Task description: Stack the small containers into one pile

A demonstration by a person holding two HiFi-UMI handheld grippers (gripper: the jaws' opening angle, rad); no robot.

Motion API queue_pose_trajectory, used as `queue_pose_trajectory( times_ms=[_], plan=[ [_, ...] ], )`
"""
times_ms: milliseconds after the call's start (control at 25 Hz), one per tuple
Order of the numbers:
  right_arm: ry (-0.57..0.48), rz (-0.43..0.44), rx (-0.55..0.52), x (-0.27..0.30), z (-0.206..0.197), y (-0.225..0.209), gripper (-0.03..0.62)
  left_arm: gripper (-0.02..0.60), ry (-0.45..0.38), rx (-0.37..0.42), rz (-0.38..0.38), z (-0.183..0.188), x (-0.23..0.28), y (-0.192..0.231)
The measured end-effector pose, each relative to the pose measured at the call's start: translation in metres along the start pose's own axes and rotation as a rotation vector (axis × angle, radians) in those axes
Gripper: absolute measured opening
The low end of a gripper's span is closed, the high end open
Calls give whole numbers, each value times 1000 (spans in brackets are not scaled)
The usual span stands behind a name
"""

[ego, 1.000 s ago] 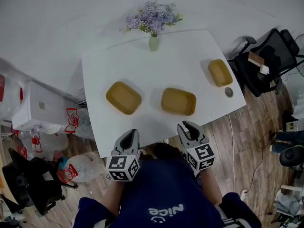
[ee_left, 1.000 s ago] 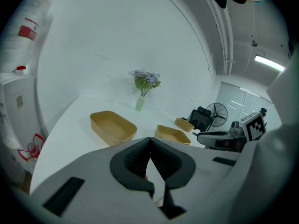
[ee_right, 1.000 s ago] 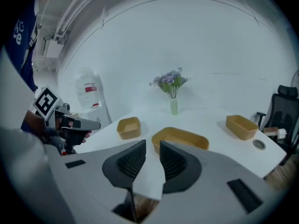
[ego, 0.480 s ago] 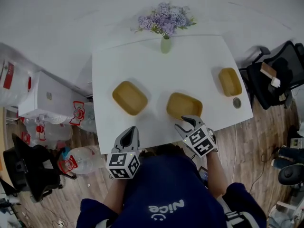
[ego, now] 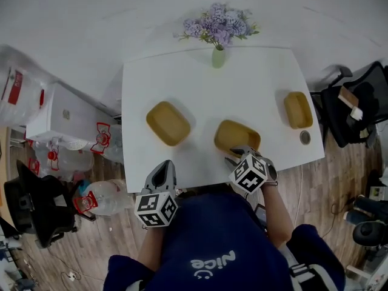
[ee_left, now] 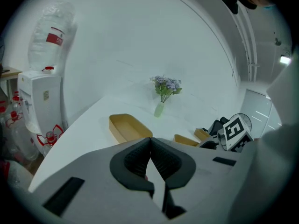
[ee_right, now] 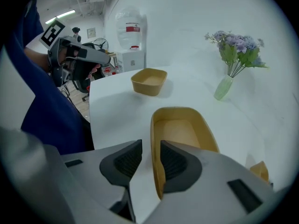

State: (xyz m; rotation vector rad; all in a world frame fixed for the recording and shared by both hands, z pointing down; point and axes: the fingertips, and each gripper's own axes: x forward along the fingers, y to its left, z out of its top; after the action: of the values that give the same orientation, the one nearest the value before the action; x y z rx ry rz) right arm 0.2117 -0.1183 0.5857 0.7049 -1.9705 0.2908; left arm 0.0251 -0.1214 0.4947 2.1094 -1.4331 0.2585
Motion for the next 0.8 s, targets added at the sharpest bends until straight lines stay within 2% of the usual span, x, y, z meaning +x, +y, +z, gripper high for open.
queue_pose_trajectory(
  times_ms=[200,440,800],
  plan=[
    [34,-16,-4,0,-7,-11,69,17,-16,-6,13,0,1,-3],
    [49,-58,-13,3,-6,-12,57,17,-40,-47,61,0,-11,19],
    [58,-132,27,-7,14,-9,55,16,-62,-29,90,4,-29,37]
  ],
)
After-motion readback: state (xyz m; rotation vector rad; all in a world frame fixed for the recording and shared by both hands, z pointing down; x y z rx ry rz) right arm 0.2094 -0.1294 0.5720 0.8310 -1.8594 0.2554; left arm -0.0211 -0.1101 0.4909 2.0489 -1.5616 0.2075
